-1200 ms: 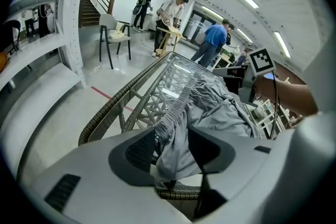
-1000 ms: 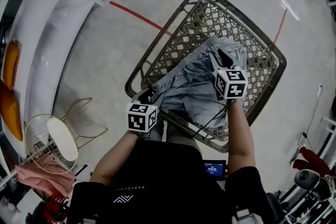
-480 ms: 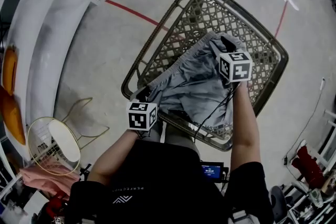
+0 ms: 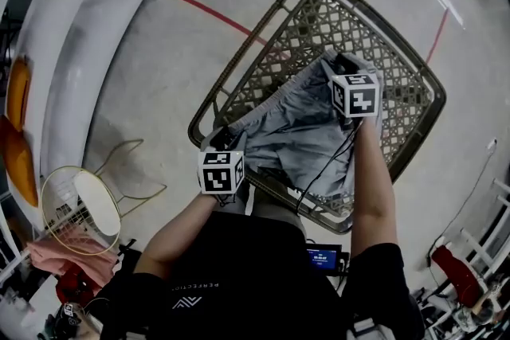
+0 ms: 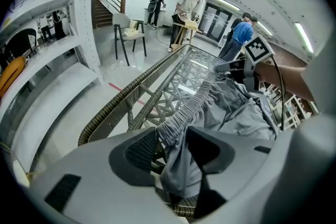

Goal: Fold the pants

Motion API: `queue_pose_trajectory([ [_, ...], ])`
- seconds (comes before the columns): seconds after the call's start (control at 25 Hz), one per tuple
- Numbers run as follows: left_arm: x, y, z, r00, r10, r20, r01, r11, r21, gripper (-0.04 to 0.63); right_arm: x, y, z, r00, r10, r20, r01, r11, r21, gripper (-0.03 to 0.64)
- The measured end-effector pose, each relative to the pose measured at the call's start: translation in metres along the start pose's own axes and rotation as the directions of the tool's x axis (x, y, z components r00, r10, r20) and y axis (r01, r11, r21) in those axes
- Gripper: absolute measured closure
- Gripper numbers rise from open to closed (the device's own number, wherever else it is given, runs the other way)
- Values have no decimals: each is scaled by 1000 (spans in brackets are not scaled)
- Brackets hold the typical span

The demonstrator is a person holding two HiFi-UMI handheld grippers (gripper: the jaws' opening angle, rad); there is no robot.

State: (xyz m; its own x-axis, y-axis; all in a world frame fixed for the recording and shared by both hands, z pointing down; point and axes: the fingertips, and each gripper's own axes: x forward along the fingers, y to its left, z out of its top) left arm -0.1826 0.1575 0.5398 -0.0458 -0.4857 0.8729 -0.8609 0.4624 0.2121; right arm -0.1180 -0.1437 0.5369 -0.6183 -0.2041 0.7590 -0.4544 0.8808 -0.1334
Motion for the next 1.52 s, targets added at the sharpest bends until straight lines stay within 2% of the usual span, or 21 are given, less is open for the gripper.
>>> queue_pose_trajectory([
  [0.12, 5, 0, -2, 1000, 14, -21, -15, 1000, -14, 433, 3, 0, -1, 1000, 2, -1, -2, 1000, -16, 447],
  [0.32, 4, -3, 4, 1000, 23, -11, -23, 1000, 10, 530, 3, 5, -2, 999, 36, 10, -36, 999, -15, 545],
  [0.4, 2, -8, 10, 1000, 12, -2, -12, 999, 32, 549, 0, 7, 0, 999, 33, 28, -33, 999, -17, 565],
  [0.6, -9, -14, 29, 997, -17, 79, 12, 998, 67, 558, -18, 6, 18, 993, 22, 115, -22, 1000, 0, 569],
  [0.8, -26, -18, 57, 982, -37, 183, 15, 992, 122, 560, -41, 1, 37, 984, -4, 180, 8, 1000, -20, 569],
  [1.0, -36, -16, 77, 969, -55, 239, 26, 992, 122, 561, -52, 1, 51, 976, -19, 218, 25, 999, -22, 569],
  [1.28, -49, -19, 92, 956, -71, 285, 30, 989, 146, 561, -60, -1, 76, 966, -26, 258, 39, 998, -46, 569],
  [1.52, -53, -16, 101, 952, -72, 297, 33, 990, 137, 561, -56, 2, 97, 961, -19, 276, 44, 995, -86, 569],
])
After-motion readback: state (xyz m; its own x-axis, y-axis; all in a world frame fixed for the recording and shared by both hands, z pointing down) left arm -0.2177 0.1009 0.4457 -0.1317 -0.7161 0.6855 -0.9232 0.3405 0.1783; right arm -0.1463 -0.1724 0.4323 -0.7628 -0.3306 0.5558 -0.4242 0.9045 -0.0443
